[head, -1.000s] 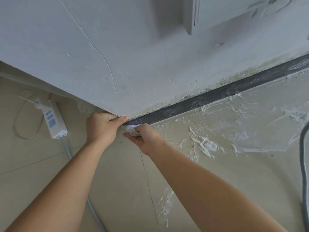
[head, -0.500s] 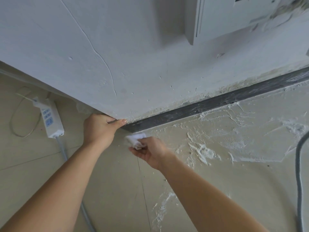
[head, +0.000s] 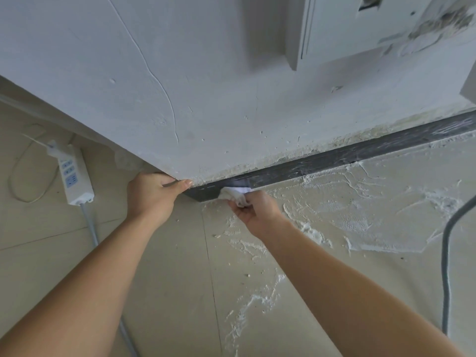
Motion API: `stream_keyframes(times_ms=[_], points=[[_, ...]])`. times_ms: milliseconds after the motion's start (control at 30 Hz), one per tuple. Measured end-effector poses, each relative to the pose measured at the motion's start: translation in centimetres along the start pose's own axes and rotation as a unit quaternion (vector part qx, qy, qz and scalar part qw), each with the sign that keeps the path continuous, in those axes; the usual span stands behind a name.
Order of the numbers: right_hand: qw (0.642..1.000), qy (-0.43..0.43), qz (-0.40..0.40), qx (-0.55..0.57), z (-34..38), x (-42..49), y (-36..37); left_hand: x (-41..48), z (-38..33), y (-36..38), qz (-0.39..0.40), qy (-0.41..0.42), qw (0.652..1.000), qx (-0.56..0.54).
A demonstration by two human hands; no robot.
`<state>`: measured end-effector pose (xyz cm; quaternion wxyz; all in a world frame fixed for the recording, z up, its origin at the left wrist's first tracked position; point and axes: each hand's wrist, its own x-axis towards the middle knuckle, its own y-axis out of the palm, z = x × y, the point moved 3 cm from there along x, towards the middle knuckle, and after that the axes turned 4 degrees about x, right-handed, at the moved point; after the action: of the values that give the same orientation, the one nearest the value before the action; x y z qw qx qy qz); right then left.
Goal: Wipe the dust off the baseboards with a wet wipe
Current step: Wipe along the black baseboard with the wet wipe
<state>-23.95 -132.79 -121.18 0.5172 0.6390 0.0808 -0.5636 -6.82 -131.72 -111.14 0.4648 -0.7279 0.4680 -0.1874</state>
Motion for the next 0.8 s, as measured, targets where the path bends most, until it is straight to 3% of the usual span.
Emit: stream_keyframes(times_ms=[167, 300, 400, 500, 600, 800], points=[[0.996, -0.064, 0.004, 0.061, 4.0, -3.0, -2.6, 0.2, 0.0, -0.1, 0.006, 0.007, 1.0, 0.017], [0.98, -0.119, -0.048, 0.153, 3.9, -3.7, -4.2, 0.1, 0.1, -0.2, 0.007, 0.008, 1.0, 0.022], [0.997, -0.072, 0.0, 0.006, -0.2, -4.0, -2.1, -0.2, -0.4, -0.3, -0.002, 0.02, 0.999, 0.029], [0.992, 0.049, 0.014, -0.115, -5.6, -2.6, -0.1, -0.4, -0.7, -0.4, -0.005, 0.027, 0.999, 0.038], [0.986, 0.095, 0.006, -0.137, -7.3, -1.3, 1.6, -0.5, -0.8, -0.4, -0.011, 0.024, 0.999, 0.031], [0.996, 0.059, 0.009, -0.061, -5.1, 0.7, 4.1, -0.5, -0.6, -0.2, -0.005, 0.021, 0.999, 0.028]])
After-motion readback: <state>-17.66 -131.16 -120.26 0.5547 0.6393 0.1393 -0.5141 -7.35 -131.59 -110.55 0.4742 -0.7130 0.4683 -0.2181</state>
